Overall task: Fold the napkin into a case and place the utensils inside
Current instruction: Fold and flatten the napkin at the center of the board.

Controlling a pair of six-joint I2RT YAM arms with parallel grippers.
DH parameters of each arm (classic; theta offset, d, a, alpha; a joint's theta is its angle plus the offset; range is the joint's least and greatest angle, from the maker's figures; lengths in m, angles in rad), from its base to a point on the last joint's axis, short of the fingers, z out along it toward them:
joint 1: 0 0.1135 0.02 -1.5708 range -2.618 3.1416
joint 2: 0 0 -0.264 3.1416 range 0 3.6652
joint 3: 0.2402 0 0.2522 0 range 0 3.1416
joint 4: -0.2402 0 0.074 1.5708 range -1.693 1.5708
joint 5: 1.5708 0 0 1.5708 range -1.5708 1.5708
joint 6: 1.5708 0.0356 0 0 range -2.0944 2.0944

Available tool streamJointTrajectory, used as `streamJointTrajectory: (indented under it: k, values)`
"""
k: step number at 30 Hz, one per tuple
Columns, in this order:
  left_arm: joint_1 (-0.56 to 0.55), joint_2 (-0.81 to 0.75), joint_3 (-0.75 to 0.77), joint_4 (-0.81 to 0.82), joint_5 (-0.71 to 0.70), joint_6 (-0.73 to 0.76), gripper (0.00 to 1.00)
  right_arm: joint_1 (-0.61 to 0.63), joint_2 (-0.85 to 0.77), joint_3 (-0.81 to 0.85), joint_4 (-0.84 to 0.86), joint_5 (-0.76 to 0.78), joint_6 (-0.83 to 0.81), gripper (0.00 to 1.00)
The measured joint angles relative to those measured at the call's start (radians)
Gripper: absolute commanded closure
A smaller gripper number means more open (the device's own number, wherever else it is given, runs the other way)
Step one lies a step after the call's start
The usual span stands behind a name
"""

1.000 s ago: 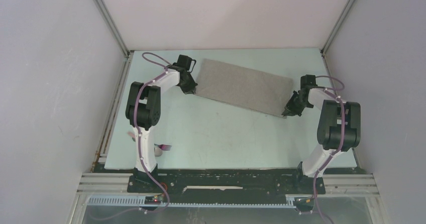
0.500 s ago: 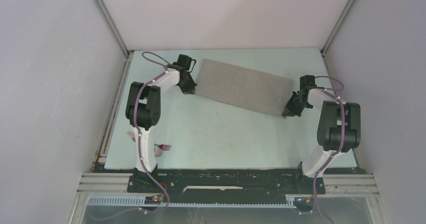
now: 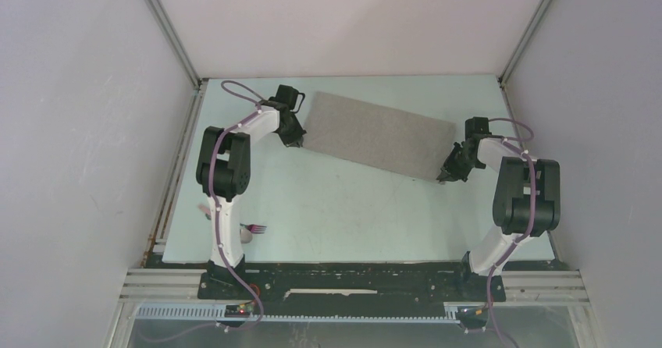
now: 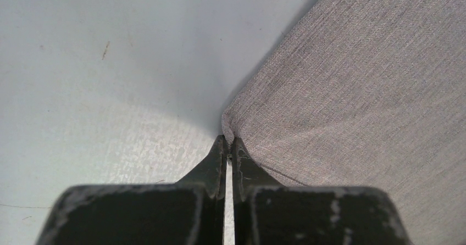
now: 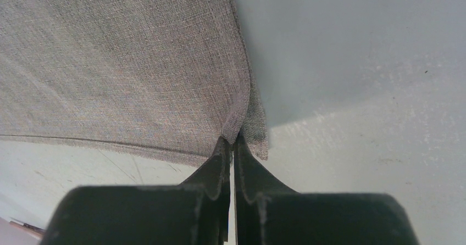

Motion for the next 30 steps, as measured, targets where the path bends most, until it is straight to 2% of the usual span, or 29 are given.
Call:
streamJointTrajectory:
  k: [30]
  values:
    - [-0.002, 0.002, 0.038, 0.013, 0.027, 0.008, 1.00, -0.016, -0.021, -0.005, 0.016, 0.016, -0.001, 1.00]
